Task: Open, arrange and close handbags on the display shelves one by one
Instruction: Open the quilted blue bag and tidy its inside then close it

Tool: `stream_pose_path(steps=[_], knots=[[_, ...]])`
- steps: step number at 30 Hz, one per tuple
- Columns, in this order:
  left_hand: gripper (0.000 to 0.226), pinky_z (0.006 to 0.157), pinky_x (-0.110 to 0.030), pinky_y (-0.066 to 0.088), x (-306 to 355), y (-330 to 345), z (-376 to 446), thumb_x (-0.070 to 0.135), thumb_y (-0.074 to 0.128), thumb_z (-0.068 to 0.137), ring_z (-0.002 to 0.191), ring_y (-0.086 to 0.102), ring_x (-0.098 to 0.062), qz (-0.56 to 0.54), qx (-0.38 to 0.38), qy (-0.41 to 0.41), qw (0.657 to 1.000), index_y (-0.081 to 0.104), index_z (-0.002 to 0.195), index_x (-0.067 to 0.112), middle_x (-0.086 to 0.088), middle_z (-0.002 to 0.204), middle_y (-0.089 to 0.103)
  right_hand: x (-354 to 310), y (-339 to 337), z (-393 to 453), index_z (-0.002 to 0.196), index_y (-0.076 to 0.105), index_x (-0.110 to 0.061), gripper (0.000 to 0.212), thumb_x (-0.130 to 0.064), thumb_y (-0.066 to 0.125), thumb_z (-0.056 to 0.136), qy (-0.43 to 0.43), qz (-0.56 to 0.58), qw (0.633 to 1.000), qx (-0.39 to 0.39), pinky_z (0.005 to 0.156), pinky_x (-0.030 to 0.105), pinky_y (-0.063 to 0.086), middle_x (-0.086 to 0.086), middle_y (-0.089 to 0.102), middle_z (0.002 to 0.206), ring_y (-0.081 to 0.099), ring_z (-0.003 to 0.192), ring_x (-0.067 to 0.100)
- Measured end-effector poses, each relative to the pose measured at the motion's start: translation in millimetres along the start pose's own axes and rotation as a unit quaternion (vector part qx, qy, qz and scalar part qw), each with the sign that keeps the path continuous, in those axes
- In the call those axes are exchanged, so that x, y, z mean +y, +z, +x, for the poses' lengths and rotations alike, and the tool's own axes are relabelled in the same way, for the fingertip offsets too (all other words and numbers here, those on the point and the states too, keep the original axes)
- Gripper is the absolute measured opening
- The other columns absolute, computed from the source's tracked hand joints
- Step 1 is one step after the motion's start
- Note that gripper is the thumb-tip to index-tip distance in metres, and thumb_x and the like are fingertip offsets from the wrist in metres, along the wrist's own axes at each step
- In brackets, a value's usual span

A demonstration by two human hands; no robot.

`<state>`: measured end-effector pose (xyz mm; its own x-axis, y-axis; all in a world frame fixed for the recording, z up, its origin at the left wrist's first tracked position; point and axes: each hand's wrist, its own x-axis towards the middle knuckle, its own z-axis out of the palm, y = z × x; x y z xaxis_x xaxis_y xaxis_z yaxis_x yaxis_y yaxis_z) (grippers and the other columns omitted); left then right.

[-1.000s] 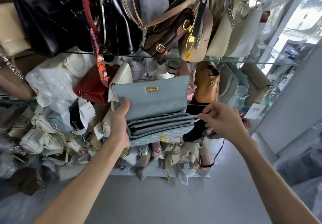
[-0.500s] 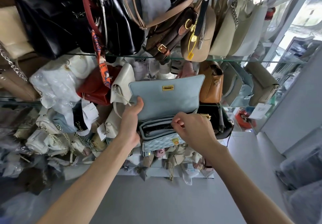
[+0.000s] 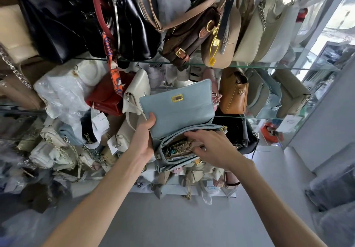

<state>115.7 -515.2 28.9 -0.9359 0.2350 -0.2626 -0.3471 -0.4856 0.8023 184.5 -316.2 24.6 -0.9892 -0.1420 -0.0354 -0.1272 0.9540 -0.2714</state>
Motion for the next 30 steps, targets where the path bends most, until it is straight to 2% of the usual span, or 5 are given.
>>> stream_pose_path(steps=[2, 7, 18, 24, 30], knots=[[0.034, 0.063, -0.031, 0.063, -4.5, -3.3, 2.7, 0.03, 0.051, 0.108, 0.09, 0.078, -0.018, -0.012, 0.024, -0.01, 1.0, 0.058, 0.138, 0.015, -0.003, 0.106, 0.08, -3.5, -2.1, 3.0, 0.137, 0.058, -0.04, 0.044, -0.028, 0.042, 0.098, 0.008, -0.019, 1.0, 0.004, 0.107, 0.042, 0.037, -0.011, 0.073, 0.116, 0.063, 0.11, 0.017], [0.036, 0.06, -0.033, 0.063, -10.7, -3.0, 2.2, 0.033, 0.049, 0.108, 0.083, 0.079, -0.021, -0.036, 0.041, -0.032, 0.998, 0.059, 0.136, 0.013, -0.005, 0.101, 0.081, -17.5, -1.0, 6.4, 0.113, 0.074, -0.028, 0.043, -0.035, 0.032, 0.104, 0.016, -0.109, 0.994, 0.018, 0.088, 0.038, 0.036, -0.003, 0.067, 0.113, 0.059, 0.106, 0.024], [0.028, 0.079, -0.046, 0.057, -4.3, 2.3, -5.6, 0.035, 0.053, 0.106, 0.097, 0.072, -0.033, -0.071, 0.078, -0.063, 0.992, 0.066, 0.119, 0.014, -0.015, 0.105, 0.078, -28.0, -22.8, 6.6, 0.062, 0.053, -0.015, 0.046, -0.039, 0.039, 0.099, 0.024, -0.09, 0.996, 0.013, 0.079, 0.037, 0.03, 0.0, 0.051, 0.068, 0.042, 0.078, 0.02], [0.027, 0.06, -0.032, 0.062, -7.5, 15.4, -11.5, 0.034, 0.053, 0.107, 0.081, 0.079, -0.023, -0.066, 0.052, -0.011, 0.996, 0.068, 0.116, 0.013, -0.008, 0.102, 0.08, -44.8, -12.1, 18.6, 0.085, 0.079, -0.026, 0.032, -0.053, 0.062, 0.087, 0.052, -0.066, 0.995, 0.053, 0.06, 0.03, 0.037, -0.003, 0.058, 0.066, 0.058, 0.074, 0.023], [0.023, 0.058, -0.031, 0.063, -11.5, 26.1, -15.7, 0.034, 0.058, 0.104, 0.072, 0.078, -0.019, -0.072, 0.075, -0.008, 0.995, 0.069, 0.108, 0.014, -0.003, 0.088, 0.081, -47.1, 2.1, 25.6, 0.076, 0.066, -0.018, 0.038, -0.056, 0.067, 0.083, 0.119, -0.041, 0.991, 0.045, 0.058, 0.028, 0.033, -0.004, 0.05, 0.066, 0.054, 0.072, 0.026]])
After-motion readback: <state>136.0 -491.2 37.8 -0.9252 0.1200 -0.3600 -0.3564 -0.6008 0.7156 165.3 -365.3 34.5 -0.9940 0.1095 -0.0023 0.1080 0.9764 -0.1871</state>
